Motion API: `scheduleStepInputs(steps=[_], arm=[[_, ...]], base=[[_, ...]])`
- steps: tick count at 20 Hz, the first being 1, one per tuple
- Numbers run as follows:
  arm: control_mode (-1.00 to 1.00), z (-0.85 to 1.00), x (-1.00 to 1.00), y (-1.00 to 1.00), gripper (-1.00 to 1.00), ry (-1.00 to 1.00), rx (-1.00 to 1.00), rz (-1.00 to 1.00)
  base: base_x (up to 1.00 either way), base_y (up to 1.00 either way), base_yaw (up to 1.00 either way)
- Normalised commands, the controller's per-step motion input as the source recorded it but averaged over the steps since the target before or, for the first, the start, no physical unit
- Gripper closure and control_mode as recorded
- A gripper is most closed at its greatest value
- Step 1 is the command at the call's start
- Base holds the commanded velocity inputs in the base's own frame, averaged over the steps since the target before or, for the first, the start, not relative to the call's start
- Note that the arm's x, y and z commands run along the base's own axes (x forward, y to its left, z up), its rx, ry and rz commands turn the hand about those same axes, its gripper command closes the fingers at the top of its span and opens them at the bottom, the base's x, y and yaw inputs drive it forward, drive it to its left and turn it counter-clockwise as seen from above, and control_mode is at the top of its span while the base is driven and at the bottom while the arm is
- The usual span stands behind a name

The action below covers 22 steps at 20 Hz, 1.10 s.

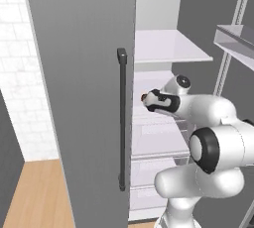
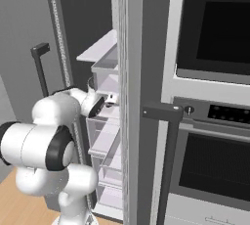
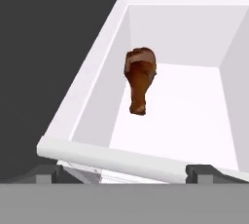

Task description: Place one bell pepper and one chicken drumstick in each tupperware on the nearby counter, to pack two identical lunches.

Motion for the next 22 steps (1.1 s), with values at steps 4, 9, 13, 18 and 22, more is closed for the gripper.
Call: scheduleStepInputs(steps=[4,9,13,18,22], arm=[[-1.00,-0.28,0.32,-0.08,-1.00,0.00,0.00,0.04],[-1.00,-0.25,0.49,0.00,-1.00,0.00,0.00,0.04],[-1.00,-0.34,0.41,0.00,-1.00,0.00,0.00,0.05],[-1.00,-0.42,0.32,0.00,-1.00,0.00,-0.01,0.05],[-1.00,-0.34,0.37,0.00,-1.00,0.00,0.00,0.05]], base=[[0.00,0.00,0.00],[0.00,0.00,0.00],[0.00,0.00,0.00],[0.00,0.00,0.00],[0.00,0.00,0.00]])
